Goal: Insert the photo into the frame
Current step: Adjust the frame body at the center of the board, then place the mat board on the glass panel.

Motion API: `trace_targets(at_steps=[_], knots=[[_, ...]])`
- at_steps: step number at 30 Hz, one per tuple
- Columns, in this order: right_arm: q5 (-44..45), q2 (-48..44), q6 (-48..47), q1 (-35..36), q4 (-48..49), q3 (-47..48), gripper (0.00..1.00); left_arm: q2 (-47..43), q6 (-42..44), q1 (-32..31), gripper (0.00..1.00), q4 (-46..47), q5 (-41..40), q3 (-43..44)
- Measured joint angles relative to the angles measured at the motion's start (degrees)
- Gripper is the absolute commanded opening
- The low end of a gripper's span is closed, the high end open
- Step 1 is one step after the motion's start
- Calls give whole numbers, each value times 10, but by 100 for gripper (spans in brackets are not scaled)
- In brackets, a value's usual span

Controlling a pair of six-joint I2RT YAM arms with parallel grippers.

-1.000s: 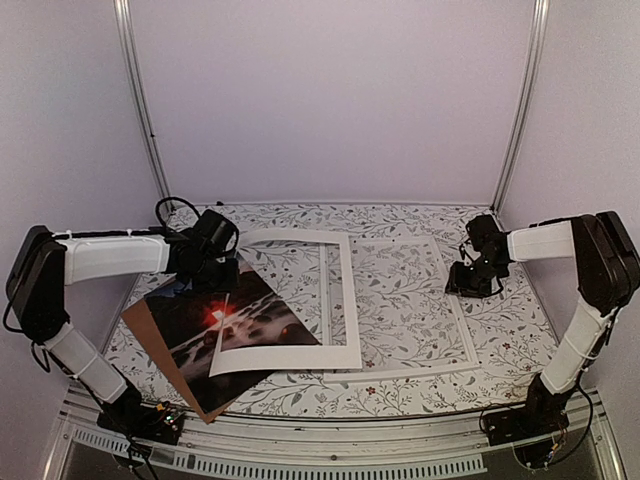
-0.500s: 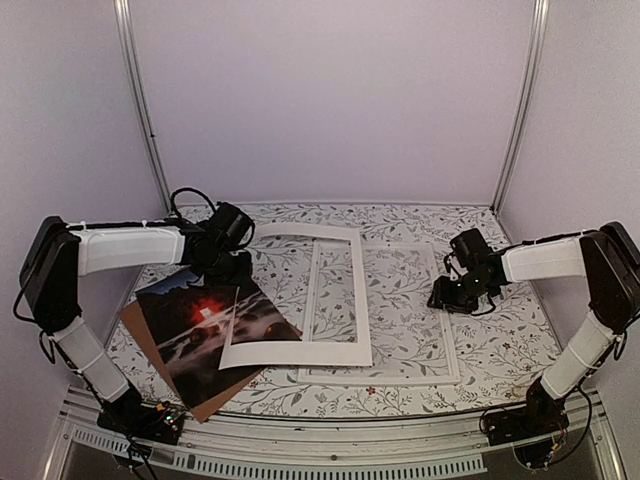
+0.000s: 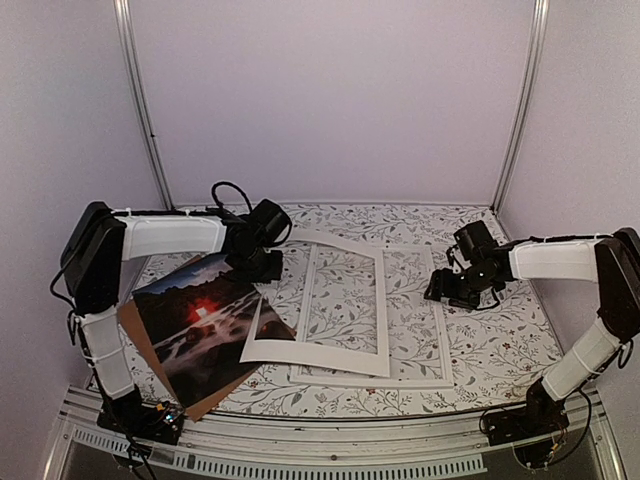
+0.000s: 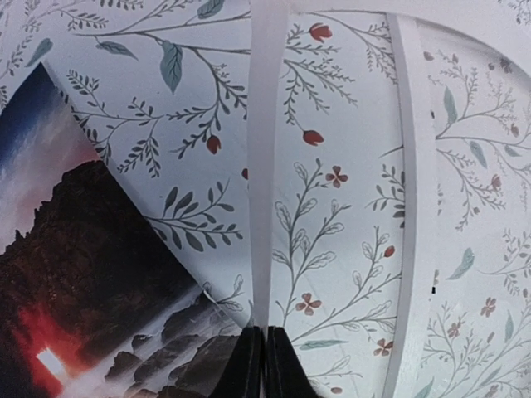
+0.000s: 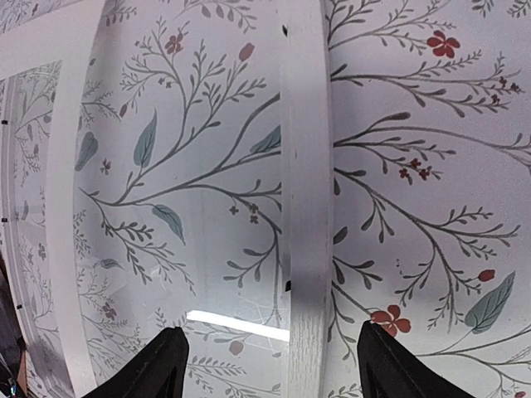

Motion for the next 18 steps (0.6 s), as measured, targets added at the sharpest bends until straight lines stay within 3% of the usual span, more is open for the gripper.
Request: trace_targets(at_steps=[12,18], knots=[[15,-16,-50,-40,-45,39,76,120,-16,-34,9,-55,2,128],[13,-15,-70,-40,-54,47,76,164,-30,-48,20,-72,7,189]])
